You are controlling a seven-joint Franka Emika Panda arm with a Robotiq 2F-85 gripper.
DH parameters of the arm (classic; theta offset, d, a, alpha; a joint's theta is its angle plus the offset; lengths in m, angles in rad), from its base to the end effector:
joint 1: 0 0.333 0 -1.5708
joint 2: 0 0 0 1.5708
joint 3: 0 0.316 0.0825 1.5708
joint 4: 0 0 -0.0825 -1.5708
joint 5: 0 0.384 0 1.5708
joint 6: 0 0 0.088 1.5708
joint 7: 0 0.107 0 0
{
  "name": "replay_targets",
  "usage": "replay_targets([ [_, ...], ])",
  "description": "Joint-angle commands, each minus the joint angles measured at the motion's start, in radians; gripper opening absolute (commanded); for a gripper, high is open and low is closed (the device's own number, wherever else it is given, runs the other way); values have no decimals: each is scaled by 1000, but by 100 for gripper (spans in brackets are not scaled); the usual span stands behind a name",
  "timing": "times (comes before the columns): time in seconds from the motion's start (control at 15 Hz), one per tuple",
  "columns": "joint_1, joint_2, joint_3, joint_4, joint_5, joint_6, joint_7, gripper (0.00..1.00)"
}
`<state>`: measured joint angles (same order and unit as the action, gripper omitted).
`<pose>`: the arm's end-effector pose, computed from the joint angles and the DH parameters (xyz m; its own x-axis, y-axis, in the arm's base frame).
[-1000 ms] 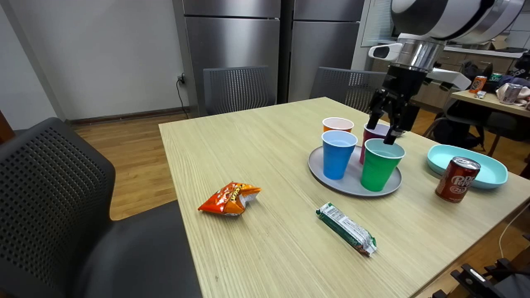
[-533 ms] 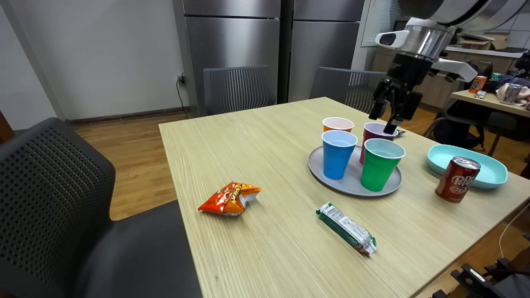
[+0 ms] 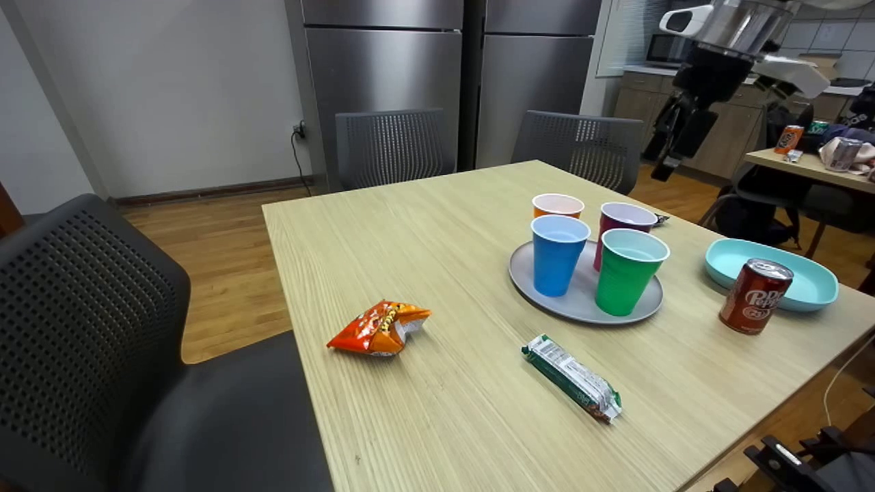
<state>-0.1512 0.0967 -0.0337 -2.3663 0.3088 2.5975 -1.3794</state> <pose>0.5087 -0.1013 0.2976 0.5706 0.7952 0.2051 0.8015 -0.5936 0.0719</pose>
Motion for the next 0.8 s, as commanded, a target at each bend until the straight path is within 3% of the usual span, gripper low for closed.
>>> replay_targets([
  [0.0, 9, -33, -38, -7, -70, 43, 218, 100],
  [0.4, 0, 27, -90, 42, -216, 106, 612, 100],
  [0.73, -15, 19, -75, 23, -198, 98, 584, 100],
])
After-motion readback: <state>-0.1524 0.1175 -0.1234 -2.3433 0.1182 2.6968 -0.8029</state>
